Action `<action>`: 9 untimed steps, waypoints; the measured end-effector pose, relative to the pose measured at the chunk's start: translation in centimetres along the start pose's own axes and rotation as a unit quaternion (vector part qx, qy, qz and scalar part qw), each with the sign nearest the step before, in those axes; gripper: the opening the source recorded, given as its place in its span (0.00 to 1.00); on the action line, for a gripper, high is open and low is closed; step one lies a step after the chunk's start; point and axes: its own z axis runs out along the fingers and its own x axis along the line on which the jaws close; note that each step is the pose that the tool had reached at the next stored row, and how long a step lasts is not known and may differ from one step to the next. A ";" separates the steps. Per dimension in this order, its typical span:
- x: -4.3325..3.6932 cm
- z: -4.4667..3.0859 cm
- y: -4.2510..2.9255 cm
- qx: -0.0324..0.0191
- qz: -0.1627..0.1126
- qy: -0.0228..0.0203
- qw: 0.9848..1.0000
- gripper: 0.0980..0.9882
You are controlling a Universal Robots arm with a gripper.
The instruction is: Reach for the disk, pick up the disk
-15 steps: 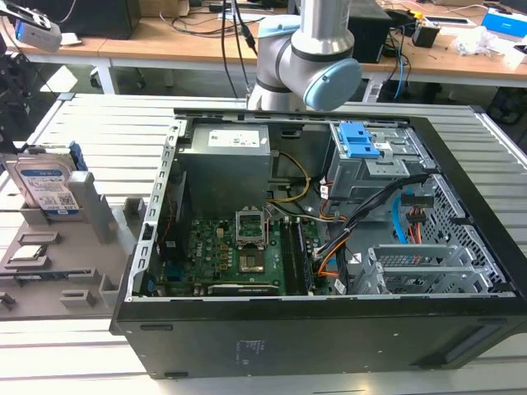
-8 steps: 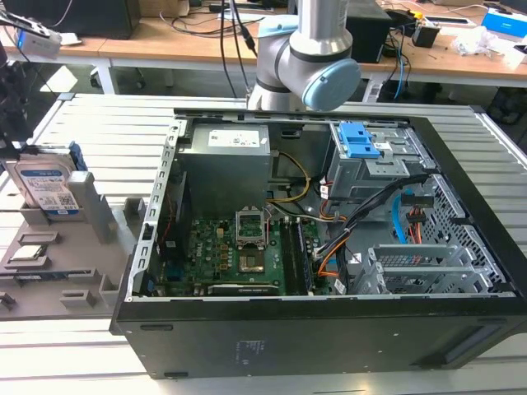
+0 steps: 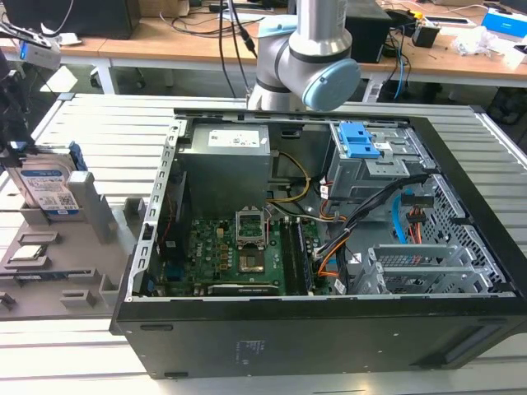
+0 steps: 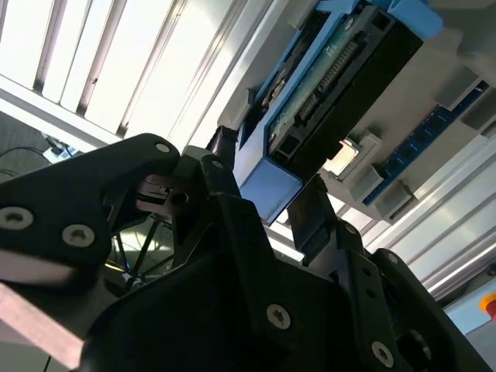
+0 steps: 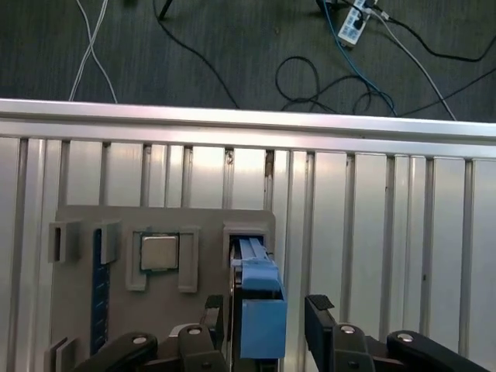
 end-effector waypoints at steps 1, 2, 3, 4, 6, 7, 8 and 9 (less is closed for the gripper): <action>0.01 0.18 0.00 0.000 0.000 0.000 1.000 0.50; 0.03 0.48 -0.02 0.000 0.000 0.000 1.000 0.50; 0.05 0.86 -0.04 0.000 0.000 0.000 1.000 0.50; 0.06 1.22 -0.05 0.000 0.000 0.001 1.000 0.50; 0.07 1.80 -0.07 0.000 0.000 0.001 1.000 0.50; 0.08 2.00 -0.08 0.000 0.000 0.002 1.000 0.50; 0.08 2.19 -0.11 0.000 0.000 0.003 1.000 0.50; 0.09 2.25 -0.14 0.000 -0.001 0.004 1.000 0.50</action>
